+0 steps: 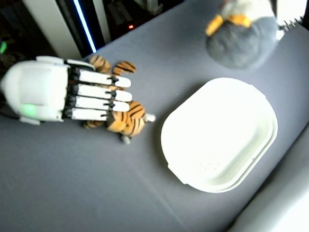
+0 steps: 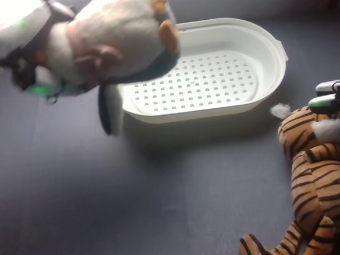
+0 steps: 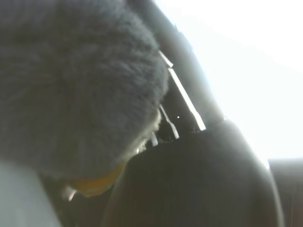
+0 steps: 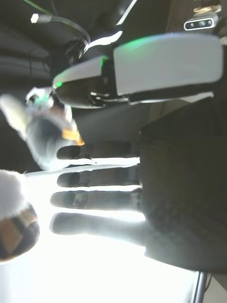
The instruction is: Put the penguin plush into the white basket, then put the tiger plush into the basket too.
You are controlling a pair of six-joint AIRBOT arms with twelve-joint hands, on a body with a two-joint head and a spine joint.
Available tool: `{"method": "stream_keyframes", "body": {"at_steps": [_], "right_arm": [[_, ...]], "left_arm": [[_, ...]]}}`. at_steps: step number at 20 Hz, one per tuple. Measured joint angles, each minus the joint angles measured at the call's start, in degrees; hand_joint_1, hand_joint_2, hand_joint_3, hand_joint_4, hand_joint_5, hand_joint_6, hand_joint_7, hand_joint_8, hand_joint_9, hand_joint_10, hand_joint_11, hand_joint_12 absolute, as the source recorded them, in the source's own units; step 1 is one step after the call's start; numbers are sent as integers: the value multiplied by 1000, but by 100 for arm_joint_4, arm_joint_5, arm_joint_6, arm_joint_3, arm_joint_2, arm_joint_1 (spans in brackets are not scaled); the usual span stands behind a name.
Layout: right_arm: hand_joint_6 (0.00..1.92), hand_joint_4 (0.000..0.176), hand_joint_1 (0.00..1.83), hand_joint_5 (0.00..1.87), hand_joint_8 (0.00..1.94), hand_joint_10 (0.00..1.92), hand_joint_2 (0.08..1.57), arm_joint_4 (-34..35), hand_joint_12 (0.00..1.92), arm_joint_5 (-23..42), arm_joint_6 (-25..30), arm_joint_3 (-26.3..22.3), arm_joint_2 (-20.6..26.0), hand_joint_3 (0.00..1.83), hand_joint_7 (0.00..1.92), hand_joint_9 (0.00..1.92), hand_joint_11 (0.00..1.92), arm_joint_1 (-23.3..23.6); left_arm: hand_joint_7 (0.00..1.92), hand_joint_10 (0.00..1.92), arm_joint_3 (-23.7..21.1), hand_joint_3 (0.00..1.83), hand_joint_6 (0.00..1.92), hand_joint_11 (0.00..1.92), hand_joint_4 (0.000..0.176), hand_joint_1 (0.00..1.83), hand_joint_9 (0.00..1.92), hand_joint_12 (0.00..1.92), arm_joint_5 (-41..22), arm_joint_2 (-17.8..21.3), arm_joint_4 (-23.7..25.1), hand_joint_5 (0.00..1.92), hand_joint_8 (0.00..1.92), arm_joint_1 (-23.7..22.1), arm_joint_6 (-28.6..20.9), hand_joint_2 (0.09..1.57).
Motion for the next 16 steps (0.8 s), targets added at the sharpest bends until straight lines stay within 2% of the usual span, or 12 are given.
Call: {"method": "stream_keyframes", "body": {"at_steps": [1, 2, 4, 5, 6, 8, 10, 11, 12, 13, 14, 16], "right_arm": [[0, 57, 625, 457, 3, 6, 1205, -7, 560, 22, 44, 13, -13, 4, 357, 395, 270, 0], [1, 54, 645, 461, 2, 4, 1204, -33, 563, 11, 66, 57, -31, 2, 358, 395, 264, 0], [5, 65, 660, 474, 5, 9, 1188, 13, 579, -22, 70, 72, -57, 0, 368, 413, 292, 0], [9, 42, 684, 491, 7, 10, 1188, -20, 583, -24, 70, 70, -59, 0, 379, 421, 294, 0], [6, 32, 666, 490, 3, 5, 1195, -39, 577, -26, 70, 70, -61, 1, 375, 412, 275, 0], [3, 26, 637, 487, 2, 2, 1203, -46, 570, -17, 70, 70, -61, 4, 374, 408, 259, 0], [0, 46, 712, 483, 1, 2, 1189, -48, 566, -26, 76, 70, -61, 0, 373, 410, 250, 0], [5, 37, 778, 496, 6, 6, 1184, -63, 564, -20, 90, 70, -61, 0, 387, 422, 257, 0], [14, 12, 888, 534, 12, 8, 1156, -74, 559, -24, 90, 70, -59, 0, 418, 436, 254, 0], [14, 12, 888, 534, 12, 8, 1156, -79, 559, -22, 90, 70, -59, 0, 418, 436, 254, 0], [3, 42, 916, 514, 3, 1, 1129, -83, 501, -20, 85, 66, -52, 0, 403, 408, 242, 0], [1, 74, 894, 491, 1, 0, 1103, -105, 339, -11, -142, -98, 105, 0, 378, 373, 271, 0]], "left_arm": [[883, 328, 48, 0, 78, 768, 0, 1209, 923, 908, 164, -61, 31, 804, 385, -92, 125, 1003], [795, 184, 70, 0, 15, 626, 0, 1117, 856, 1002, 361, -109, 24, 672, 115, -157, 254, 970], [530, 22, 149, 0, 0, 403, 70, 966, 641, 1023, 669, -216, -37, 408, 4, -186, 400, 941], [363, 4, 149, 0, 0, 295, 126, 946, 472, 1019, 715, -216, -83, 288, 0, -186, 413, 911], [250, 0, 149, 0, 0, 159, 166, 920, 355, 1053, 715, -216, -85, 180, 0, -186, 437, 895], [149, 0, 146, 0, 0, 15, 176, 904, 248, 1104, 669, -214, -87, 92, 0, -184, 452, 875], [83, 0, 94, 0, 0, 0, 176, 883, 170, 1000, 540, -195, -109, 48, 0, -138, 474, 869], [55, 0, 20, 0, 0, 0, 176, 891, 134, 936, 481, -144, -72, 29, 0, -63, 474, 866], [29, 8, -122, 1, 0, 0, 176, 885, 107, 777, 415, -63, -57, 13, 2, 103, 474, 870], [29, 8, -188, 1, 0, 0, 176, 885, 107, 777, 402, -24, -46, 13, 2, 146, 470, 870], [27, 5, -348, 0, 1, 0, 176, 881, 111, 846, 310, 87, 26, 20, 1, 264, 417, 872], [25, 7, -876, 1, 4, 0, 176, 870, 128, 827, -328, 446, 219, 12, 4, 693, 313, 878]]}}
